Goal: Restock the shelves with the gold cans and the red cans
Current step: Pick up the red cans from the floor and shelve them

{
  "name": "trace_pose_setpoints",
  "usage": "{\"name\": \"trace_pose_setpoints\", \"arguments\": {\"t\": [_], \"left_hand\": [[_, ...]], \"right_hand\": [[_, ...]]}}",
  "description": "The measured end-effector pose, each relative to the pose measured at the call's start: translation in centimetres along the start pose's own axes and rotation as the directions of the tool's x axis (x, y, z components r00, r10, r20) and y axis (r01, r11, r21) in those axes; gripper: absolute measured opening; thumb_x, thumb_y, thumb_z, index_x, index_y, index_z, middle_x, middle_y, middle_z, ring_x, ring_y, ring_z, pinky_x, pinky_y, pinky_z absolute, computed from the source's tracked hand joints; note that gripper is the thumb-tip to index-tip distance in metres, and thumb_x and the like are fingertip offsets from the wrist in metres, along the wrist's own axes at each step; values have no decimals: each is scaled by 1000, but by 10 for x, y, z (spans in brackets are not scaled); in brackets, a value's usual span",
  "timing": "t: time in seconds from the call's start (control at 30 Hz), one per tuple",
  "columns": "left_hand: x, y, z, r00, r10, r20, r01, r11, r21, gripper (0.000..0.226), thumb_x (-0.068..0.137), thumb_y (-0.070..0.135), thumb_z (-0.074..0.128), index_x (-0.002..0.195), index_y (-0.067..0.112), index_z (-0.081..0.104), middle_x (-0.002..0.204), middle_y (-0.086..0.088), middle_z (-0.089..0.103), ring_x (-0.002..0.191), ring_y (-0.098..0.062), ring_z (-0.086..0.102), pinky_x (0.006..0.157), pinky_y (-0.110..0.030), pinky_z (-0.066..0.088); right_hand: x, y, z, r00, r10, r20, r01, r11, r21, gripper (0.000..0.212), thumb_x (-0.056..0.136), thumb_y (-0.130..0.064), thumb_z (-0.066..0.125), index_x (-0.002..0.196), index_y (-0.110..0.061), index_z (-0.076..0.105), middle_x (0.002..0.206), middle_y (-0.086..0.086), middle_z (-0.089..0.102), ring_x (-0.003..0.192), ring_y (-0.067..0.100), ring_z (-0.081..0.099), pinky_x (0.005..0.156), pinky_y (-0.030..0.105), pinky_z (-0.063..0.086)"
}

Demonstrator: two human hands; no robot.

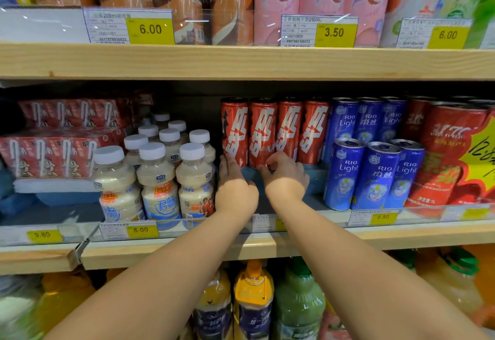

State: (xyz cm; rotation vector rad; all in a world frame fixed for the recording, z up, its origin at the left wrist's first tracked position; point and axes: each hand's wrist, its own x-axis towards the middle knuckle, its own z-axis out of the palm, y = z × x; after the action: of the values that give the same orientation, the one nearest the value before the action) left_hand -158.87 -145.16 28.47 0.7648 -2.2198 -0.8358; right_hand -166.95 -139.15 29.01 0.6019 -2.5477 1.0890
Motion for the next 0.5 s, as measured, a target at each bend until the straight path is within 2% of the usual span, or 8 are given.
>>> {"name": "trace_pose_setpoints", "arguments": {"t": [0.07,0.13,0.17,0.23,0.27,0.33,0.4,0.5], "left_hand": [[-6,1,-6,1000,-6,24,8,999,-53,65,88,7,49,146,6,19,150,-19,28,138,-30,26,111,-41,29],[-19,3,-10,1000,-1,-2,0,987,-163,42,87,7,48,128,9,42,125,-11,48,119,-27,48,91,-35,43],[-31,2,-10,1000,19,-16,-23,969,-247,36,87,6,48,122,15,47,119,-2,47,113,-18,50,86,-28,42],[-60,-4,-7,995,77,-56,-94,892,-442,43,87,3,48,123,26,51,120,9,45,106,0,50,85,-13,39],[-76,-10,-3,989,108,-96,-142,857,-496,43,87,2,48,118,31,53,119,10,49,102,4,53,81,-9,40],[-108,-27,13,977,161,-140,-209,851,-482,38,86,4,50,104,37,56,108,13,53,94,3,55,73,-8,43],[-138,-46,37,987,149,-54,-157,871,-465,36,83,5,52,99,37,56,101,15,51,87,0,56,69,-11,45],[-184,-74,79,971,67,229,40,902,-430,38,78,1,54,105,27,55,110,2,49,85,-7,57,71,-13,43]], "right_hand": [[-6,2,-6,998,-63,9,62,997,36,13,90,-30,56,102,-28,61,110,-3,62,107,21,48,82,32,28],[-21,5,-13,989,-109,-97,124,978,166,14,87,-23,59,100,-24,62,109,-1,62,106,22,51,88,36,37],[-32,9,-18,979,-100,-179,144,957,252,14,85,-19,61,99,-19,62,106,2,61,104,23,51,90,39,39],[-59,23,-26,936,-77,-343,208,909,362,16,81,-10,63,96,-12,61,101,3,56,100,25,51,89,38,40],[-74,34,-28,913,-59,-405,229,894,385,17,79,-6,63,96,-11,61,99,3,54,97,24,52,88,36,40],[-106,61,-30,890,14,-455,199,887,417,21,77,-2,62,94,-15,59,97,1,52,91,24,51,84,30,39],[-139,92,-31,879,91,-467,130,898,420,24,76,-3,61,94,-18,56,96,-6,47,88,24,50,81,26,38],[-189,142,-27,894,152,-422,16,929,369,24,76,-4,57,94,-20,52,95,-16,40,86,24,50,81,32,42]]}}
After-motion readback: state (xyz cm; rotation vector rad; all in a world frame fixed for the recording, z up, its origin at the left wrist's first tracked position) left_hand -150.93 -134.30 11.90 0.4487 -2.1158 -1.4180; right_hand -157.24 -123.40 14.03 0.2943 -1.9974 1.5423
